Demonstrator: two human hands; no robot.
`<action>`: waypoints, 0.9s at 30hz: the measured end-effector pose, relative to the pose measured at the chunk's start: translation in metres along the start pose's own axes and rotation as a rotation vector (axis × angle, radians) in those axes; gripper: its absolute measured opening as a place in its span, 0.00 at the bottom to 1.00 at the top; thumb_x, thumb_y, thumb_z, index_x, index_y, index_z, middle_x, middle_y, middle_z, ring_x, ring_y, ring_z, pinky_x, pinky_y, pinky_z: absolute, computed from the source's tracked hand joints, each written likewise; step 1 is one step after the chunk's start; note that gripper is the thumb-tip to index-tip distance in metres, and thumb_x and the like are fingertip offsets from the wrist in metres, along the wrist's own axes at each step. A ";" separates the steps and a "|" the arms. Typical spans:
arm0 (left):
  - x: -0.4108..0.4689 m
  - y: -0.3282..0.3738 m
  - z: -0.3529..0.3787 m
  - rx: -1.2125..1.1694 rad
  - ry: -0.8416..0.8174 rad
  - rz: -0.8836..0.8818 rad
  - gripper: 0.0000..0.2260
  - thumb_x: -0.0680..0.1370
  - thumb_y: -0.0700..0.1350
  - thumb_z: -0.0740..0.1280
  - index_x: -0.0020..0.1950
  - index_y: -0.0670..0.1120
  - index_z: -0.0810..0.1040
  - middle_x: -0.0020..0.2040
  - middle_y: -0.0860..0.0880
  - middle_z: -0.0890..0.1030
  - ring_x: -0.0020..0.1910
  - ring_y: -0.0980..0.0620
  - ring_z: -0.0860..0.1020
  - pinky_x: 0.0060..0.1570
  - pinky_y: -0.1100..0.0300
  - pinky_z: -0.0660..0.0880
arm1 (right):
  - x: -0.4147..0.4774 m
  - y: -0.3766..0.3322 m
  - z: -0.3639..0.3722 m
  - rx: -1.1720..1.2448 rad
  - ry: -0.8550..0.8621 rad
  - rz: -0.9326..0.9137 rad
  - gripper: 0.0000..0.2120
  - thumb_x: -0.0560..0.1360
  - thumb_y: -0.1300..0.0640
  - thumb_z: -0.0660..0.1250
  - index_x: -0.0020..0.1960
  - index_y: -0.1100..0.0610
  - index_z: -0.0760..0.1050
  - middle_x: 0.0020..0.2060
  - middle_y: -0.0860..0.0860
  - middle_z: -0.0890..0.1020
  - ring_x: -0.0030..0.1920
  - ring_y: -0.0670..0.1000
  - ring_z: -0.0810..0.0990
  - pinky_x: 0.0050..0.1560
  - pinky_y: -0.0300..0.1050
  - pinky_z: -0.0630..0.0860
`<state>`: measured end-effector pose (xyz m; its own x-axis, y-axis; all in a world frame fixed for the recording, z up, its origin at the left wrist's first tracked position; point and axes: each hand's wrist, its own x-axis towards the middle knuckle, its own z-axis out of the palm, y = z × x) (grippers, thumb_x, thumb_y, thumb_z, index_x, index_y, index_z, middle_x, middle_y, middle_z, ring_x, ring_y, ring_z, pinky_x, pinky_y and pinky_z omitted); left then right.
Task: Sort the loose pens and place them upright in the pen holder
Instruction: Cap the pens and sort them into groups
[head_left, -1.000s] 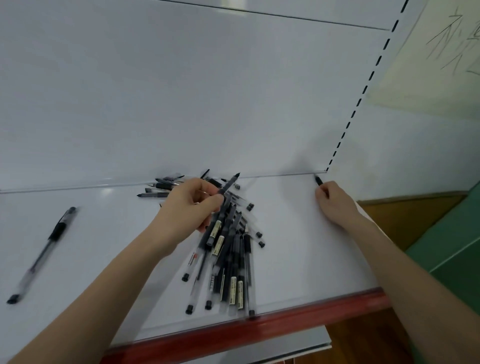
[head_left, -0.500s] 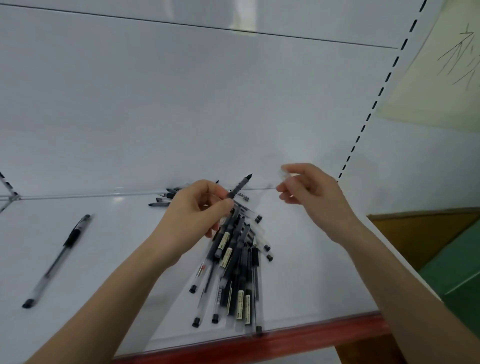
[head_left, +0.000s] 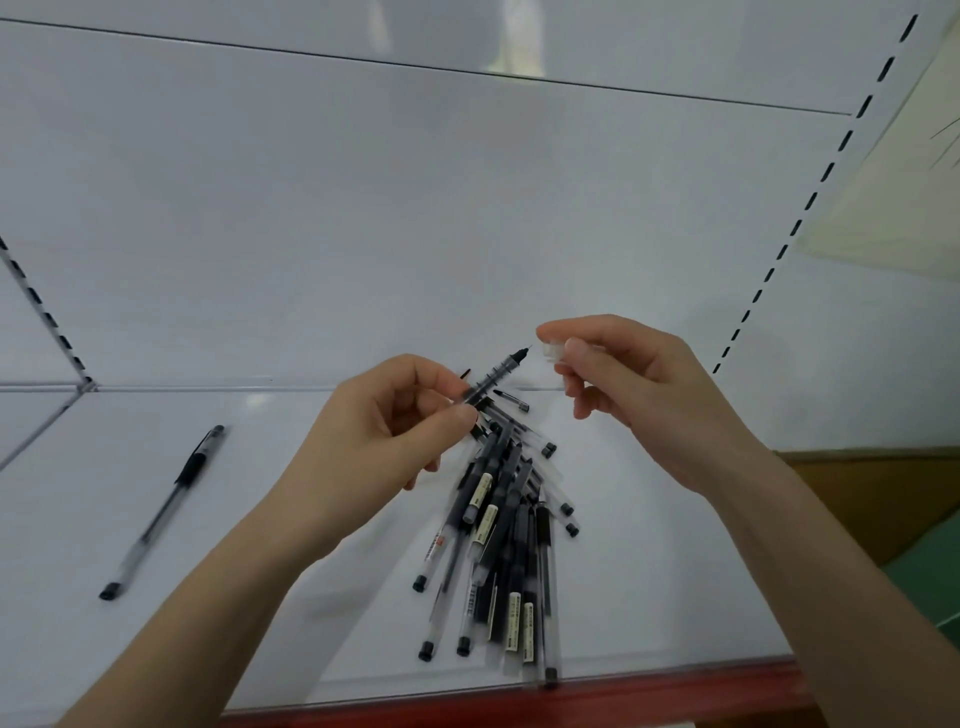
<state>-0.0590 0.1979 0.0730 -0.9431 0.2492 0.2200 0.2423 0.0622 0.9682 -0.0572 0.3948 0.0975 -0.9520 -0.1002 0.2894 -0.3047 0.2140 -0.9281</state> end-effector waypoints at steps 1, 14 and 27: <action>0.000 0.001 -0.001 0.009 -0.007 0.000 0.04 0.67 0.44 0.70 0.40 0.48 0.78 0.28 0.55 0.75 0.25 0.57 0.72 0.23 0.66 0.67 | 0.001 -0.002 -0.001 -0.025 -0.019 -0.007 0.11 0.76 0.62 0.62 0.46 0.49 0.79 0.28 0.43 0.77 0.33 0.41 0.76 0.37 0.33 0.75; -0.001 0.000 -0.008 0.196 -0.026 0.121 0.06 0.71 0.42 0.71 0.38 0.53 0.79 0.30 0.56 0.78 0.30 0.56 0.73 0.32 0.64 0.71 | 0.011 -0.008 -0.001 -0.084 -0.196 -0.059 0.04 0.71 0.63 0.66 0.42 0.56 0.77 0.29 0.45 0.82 0.32 0.41 0.79 0.35 0.33 0.76; 0.000 -0.020 -0.001 0.305 0.063 0.091 0.12 0.71 0.39 0.70 0.34 0.55 0.75 0.30 0.54 0.77 0.29 0.55 0.72 0.33 0.62 0.70 | 0.010 0.021 0.018 -0.022 -0.192 0.036 0.06 0.73 0.66 0.65 0.42 0.57 0.77 0.31 0.48 0.82 0.32 0.44 0.81 0.36 0.35 0.78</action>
<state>-0.0644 0.1953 0.0535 -0.9245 0.2076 0.3197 0.3740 0.3320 0.8660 -0.0723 0.3809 0.0769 -0.9394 -0.2751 0.2045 -0.2735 0.2421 -0.9309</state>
